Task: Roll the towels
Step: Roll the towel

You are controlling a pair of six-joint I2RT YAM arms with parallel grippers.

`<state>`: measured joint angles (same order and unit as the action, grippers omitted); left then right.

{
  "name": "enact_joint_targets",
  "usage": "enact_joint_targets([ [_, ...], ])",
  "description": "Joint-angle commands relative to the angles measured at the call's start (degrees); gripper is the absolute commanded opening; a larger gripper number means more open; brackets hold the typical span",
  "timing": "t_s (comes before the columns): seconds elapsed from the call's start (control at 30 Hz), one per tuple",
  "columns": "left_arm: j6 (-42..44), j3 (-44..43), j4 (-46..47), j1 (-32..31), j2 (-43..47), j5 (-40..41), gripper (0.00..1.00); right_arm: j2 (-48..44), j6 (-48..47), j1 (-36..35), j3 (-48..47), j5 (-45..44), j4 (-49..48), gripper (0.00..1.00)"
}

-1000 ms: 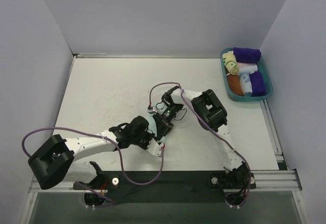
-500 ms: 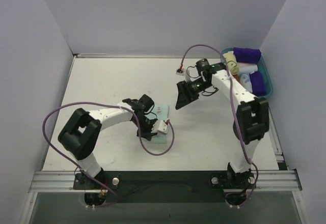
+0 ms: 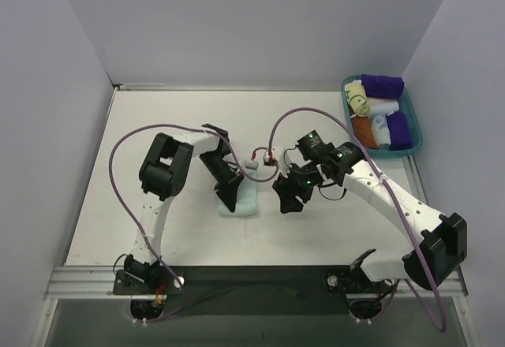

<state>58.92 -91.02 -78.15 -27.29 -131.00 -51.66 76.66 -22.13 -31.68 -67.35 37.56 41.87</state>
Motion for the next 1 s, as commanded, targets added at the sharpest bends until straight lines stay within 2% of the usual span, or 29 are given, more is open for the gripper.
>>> enact_joint_targets([
  [0.0,4.10,-3.19,-2.09,0.57,-6.54,6.31,0.02,-1.43,-3.00,-6.54,2.66,-10.55,-1.17,0.50],
  [0.17,4.28,-7.67,-5.96,1.18,-10.24,5.69,0.03,4.27,-6.60,-19.36,0.56,-23.30,-5.28,0.62],
  [0.27,4.10,-7.85,-5.96,1.36,-10.42,5.78,0.04,9.18,-7.75,-25.33,-0.41,-29.64,-10.29,0.64],
  [0.47,3.49,-8.82,-6.49,1.45,-11.38,5.87,0.08,19.55,-10.48,-29.31,-1.46,-34.31,-22.95,0.63],
  [0.67,2.79,-9.26,-6.31,1.54,-11.65,5.78,0.09,25.99,-14.52,-30.72,-0.42,-36.42,-30.42,0.62],
  [0.8,2.70,-9.17,-6.14,1.71,-11.47,5.25,0.10,29.06,-15.66,-30.63,1.34,-35.37,-32.63,0.51],
  [0.9,2.43,-8.65,-5.53,2.24,-10.95,4.81,0.13,31.00,-14.96,-29.67,2.05,-31.52,-32.38,0.28],
  [0.93,2.17,-8.30,-4.48,2.41,-10.60,4.20,0.14,30.74,-14.70,-28.71,2.05,-29.67,-31.77,0.09],
  [0.97,1.30,-6.99,-3.68,3.37,-9.37,3.85,0.16,30.39,-14.26,-28.35,2.05,-28.00,-29.93,0.00],
])
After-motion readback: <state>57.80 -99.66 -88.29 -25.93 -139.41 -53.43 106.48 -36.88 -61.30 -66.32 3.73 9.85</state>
